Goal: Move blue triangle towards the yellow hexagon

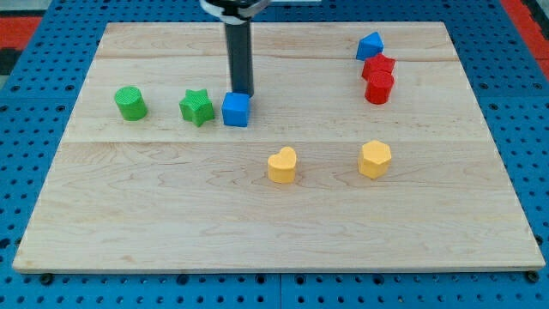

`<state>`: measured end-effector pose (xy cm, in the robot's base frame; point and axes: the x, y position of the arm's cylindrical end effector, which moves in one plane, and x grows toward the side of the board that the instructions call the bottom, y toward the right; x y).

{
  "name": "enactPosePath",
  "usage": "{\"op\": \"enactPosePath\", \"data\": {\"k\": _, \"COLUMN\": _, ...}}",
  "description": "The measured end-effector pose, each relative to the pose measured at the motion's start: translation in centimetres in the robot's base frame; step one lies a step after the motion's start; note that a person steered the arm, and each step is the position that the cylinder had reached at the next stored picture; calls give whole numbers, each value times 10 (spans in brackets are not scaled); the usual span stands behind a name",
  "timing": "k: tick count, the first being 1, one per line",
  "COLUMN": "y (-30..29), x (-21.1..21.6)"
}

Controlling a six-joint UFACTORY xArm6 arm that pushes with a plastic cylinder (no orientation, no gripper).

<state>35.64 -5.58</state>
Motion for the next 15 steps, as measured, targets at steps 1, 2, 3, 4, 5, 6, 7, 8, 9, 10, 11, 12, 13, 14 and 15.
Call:
{"op": "enactPosePath", "data": {"k": 1, "y": 1, "x": -17}}
{"op": "enactPosePath", "data": {"k": 2, "y": -5, "x": -18}}
{"op": "enactPosePath", "data": {"k": 3, "y": 37, "x": -37}}
{"op": "enactPosePath", "data": {"k": 4, "y": 37, "x": -77}}
{"op": "enactPosePath", "data": {"k": 5, "y": 64, "x": -122}}
{"op": "enactPosePath", "data": {"k": 6, "y": 125, "x": -147}}
{"op": "enactPosePath", "data": {"k": 7, "y": 227, "x": -151}}
{"op": "enactPosePath", "data": {"k": 8, "y": 279, "x": -133}}
{"op": "enactPosePath", "data": {"k": 9, "y": 224, "x": -124}}
{"op": "enactPosePath", "data": {"k": 10, "y": 161, "x": -119}}
{"op": "enactPosePath", "data": {"k": 11, "y": 157, "x": -116}}
{"op": "enactPosePath", "data": {"k": 12, "y": 163, "x": -147}}
{"op": "enactPosePath", "data": {"k": 13, "y": 216, "x": -131}}
{"op": "enactPosePath", "data": {"k": 14, "y": 210, "x": -105}}
{"op": "enactPosePath", "data": {"k": 15, "y": 153, "x": -95}}
